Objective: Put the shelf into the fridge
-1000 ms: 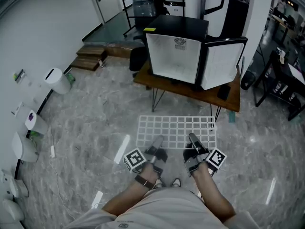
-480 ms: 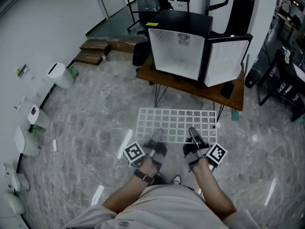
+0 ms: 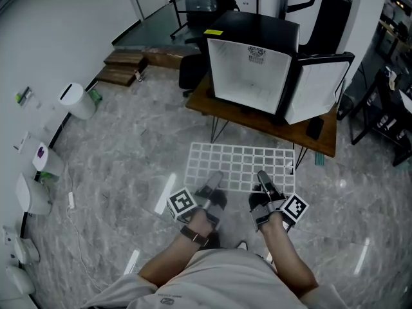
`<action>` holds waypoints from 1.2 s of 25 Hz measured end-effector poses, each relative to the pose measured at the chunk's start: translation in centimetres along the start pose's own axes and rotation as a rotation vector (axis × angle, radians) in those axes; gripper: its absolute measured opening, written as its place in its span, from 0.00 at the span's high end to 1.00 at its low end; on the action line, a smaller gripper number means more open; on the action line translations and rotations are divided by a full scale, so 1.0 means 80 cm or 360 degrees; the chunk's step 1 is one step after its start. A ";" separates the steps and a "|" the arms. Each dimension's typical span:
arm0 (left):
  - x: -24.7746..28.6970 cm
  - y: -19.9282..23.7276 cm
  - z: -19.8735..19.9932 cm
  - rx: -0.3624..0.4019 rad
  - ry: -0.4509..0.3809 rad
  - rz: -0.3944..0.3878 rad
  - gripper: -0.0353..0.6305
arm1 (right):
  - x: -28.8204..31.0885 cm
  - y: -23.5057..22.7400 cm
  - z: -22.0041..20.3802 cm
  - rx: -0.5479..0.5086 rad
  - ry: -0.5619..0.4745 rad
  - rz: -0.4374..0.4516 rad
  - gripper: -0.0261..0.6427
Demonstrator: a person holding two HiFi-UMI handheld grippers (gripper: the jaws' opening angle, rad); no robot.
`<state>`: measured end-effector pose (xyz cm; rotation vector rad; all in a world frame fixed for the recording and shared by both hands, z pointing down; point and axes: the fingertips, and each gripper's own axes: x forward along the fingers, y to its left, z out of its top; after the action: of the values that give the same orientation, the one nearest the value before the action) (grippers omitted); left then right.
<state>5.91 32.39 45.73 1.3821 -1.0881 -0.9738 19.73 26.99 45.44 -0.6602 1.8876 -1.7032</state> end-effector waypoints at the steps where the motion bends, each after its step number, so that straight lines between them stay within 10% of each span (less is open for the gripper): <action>1: 0.008 0.001 0.015 0.0005 0.0020 -0.0001 0.91 | 0.014 -0.001 0.000 0.0000 -0.0017 -0.0002 0.89; 9: 0.079 0.007 0.124 0.0021 0.0207 -0.0033 0.91 | 0.126 -0.004 0.002 -0.0016 -0.0187 -0.0008 0.89; 30: 0.267 0.038 0.218 -0.0040 0.0452 -0.0091 0.91 | 0.278 -0.046 0.108 -0.0057 -0.0384 -0.0049 0.89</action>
<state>-5.86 7.35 47.48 1.4861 -0.8251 -0.7995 8.73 5.55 47.30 -0.8716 1.7500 -1.5347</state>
